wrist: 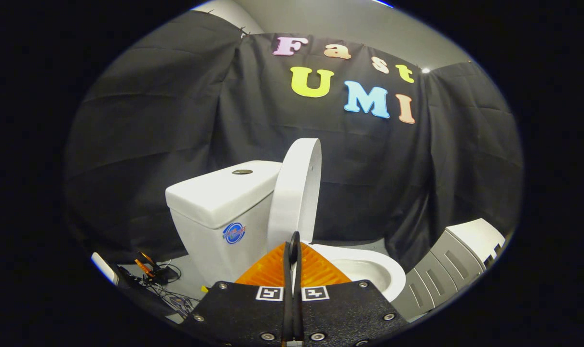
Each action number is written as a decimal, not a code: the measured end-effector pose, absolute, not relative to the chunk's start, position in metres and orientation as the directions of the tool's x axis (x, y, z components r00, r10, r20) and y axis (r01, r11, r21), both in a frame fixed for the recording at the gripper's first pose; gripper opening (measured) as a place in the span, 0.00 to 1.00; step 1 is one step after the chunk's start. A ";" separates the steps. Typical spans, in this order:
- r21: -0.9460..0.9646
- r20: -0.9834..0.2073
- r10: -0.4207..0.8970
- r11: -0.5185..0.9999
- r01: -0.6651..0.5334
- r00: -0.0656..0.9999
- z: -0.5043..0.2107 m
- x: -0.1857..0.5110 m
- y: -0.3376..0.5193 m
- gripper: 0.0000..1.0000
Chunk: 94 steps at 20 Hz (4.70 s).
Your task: Open the toilet lid.
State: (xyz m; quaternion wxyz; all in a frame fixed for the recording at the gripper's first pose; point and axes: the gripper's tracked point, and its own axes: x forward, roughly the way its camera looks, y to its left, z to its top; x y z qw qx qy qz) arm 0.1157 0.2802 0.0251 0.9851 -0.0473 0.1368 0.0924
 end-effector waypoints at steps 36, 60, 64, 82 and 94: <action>-0.071 -0.189 0.335 0.933 -0.353 0.923 0.047 0.116 0.310 0.95; 0.060 0.098 0.151 0.986 -0.157 0.984 0.154 0.065 0.123 0.95; 0.049 0.114 0.130 0.989 -0.136 0.985 0.153 0.050 0.103 0.95; 0.078 0.075 0.044 0.996 -0.050 0.996 0.085 0.001 0.057 0.95; 0.059 0.039 0.033 0.998 -0.035 0.999 0.052 -0.019 0.053 0.95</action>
